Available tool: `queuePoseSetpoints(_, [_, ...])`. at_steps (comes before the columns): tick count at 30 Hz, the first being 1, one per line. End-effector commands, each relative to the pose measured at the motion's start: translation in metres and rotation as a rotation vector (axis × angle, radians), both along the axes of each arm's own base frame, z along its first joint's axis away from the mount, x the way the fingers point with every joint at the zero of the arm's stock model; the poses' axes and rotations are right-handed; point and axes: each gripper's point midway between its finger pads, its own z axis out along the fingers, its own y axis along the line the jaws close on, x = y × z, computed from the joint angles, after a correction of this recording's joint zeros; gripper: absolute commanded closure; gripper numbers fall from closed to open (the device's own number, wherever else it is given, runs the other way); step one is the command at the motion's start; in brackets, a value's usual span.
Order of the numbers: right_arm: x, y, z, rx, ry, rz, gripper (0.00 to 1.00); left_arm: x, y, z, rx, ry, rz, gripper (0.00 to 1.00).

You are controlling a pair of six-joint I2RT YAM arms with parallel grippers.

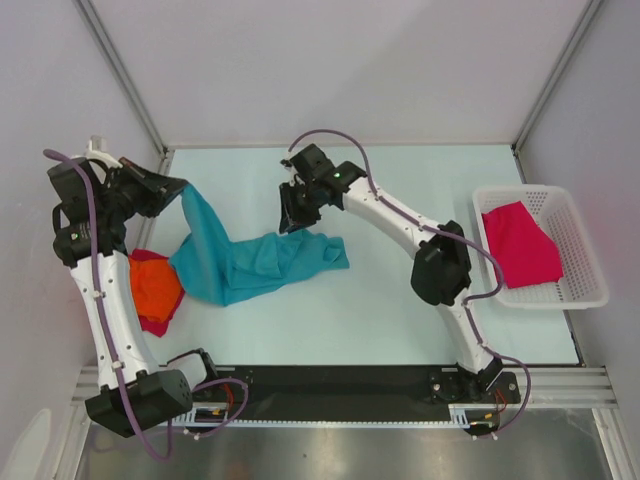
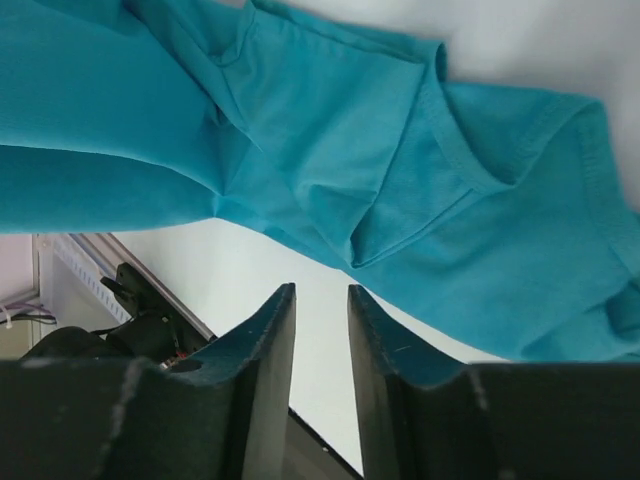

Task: Fold and stack the t-shirts
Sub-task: Flatten out the tshirt

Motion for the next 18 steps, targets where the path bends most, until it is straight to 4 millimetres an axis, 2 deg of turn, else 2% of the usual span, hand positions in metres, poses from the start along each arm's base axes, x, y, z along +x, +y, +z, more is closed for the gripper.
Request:
queuePoseSetpoints(1, [0.002,0.025,0.014,0.080,-0.015,0.025,0.62,-0.009,-0.006,0.003,0.032,-0.044,-0.041,1.00])
queuePoseSetpoints(7, [0.000,0.033,-0.028,0.019,0.038,0.037,0.59,-0.010,-0.008,-0.001,0.034,-0.046,-0.057,1.00])
queuePoseSetpoints(10, [0.002,0.035,-0.037,0.004,0.043,0.048,0.56,-0.011,-0.009,-0.001,0.034,-0.050,-0.059,1.00])
queuePoseSetpoints(14, [0.006,0.037,-0.062,-0.020,0.065,0.047,0.56,-0.011,-0.009,-0.004,0.034,-0.046,-0.063,1.00])
queuePoseSetpoints(16, [0.009,0.039,-0.065,-0.015,0.064,0.050,0.56,-0.011,-0.009,-0.006,0.038,-0.046,-0.065,1.00])
queuePoseSetpoints(18, [0.012,0.039,-0.081,-0.034,0.081,0.046,0.55,-0.012,-0.009,-0.007,0.038,-0.043,-0.068,1.00])
